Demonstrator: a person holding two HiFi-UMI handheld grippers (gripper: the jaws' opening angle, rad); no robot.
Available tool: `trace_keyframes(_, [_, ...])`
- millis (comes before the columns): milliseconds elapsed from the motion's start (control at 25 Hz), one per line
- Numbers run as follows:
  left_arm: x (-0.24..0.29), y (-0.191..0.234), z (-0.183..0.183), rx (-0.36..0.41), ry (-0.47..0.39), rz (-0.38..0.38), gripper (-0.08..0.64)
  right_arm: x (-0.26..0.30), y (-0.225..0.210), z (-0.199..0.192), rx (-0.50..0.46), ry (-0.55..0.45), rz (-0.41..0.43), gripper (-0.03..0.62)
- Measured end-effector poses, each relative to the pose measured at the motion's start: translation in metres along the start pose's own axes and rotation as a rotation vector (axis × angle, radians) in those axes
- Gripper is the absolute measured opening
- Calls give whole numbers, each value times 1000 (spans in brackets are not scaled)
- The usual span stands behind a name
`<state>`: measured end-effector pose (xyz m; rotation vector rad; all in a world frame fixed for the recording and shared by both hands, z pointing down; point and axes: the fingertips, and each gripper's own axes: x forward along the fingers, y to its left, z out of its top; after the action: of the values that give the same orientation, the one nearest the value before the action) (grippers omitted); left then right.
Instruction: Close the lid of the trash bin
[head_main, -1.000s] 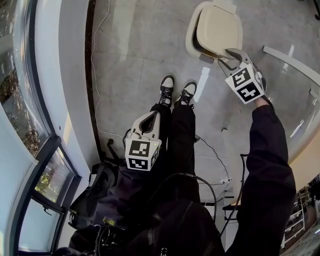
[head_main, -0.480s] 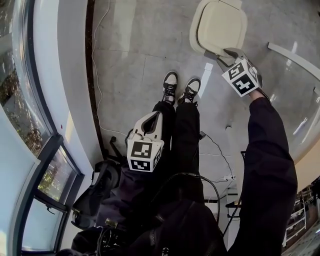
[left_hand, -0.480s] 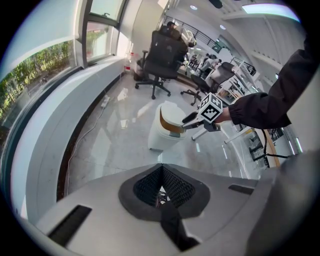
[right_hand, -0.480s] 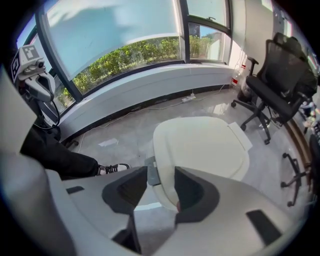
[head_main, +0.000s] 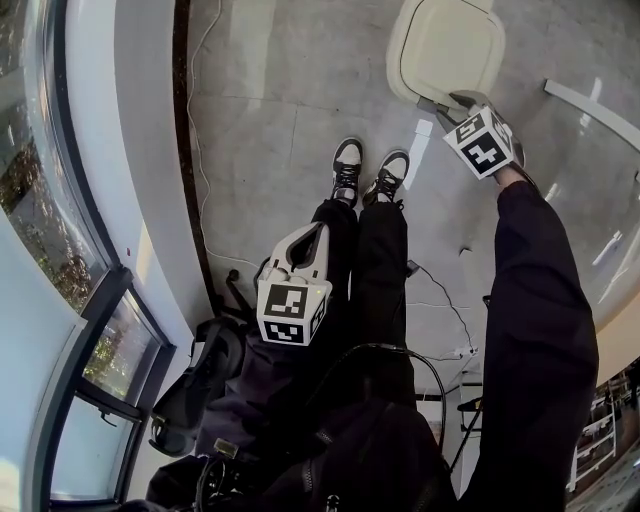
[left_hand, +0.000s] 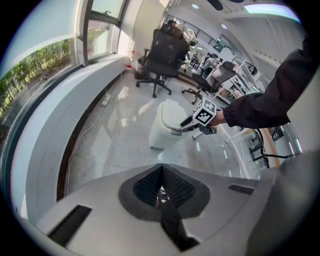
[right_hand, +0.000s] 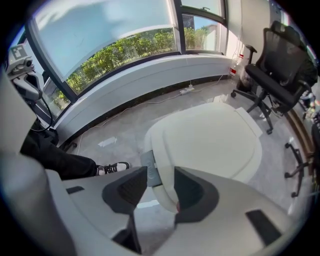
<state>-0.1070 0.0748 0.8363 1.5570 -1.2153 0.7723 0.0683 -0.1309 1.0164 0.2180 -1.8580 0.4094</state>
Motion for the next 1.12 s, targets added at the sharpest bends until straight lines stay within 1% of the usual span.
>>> trace_keyframes(560, [4,0,2,-1,6,-15,2,10,-2,-3,62,-2,-3,164])
trace_keyframes(800, [5,1,6,-1,3,-11,2,11,-3,-2,61,-11,3,164])
trace_keyframes(920, [5,1,9,3,-6,-12,2,2,-5,4,75,-52,-24,164])
trace_keyframes(1080, [-4,-5,23,17,-34,-19,2,-35,1,25,161,-162,-62,159])
trace_keyframes(1120, [-8,-9,29,23,-45,-25,2,-48,5,30,180,-192,-71,144])
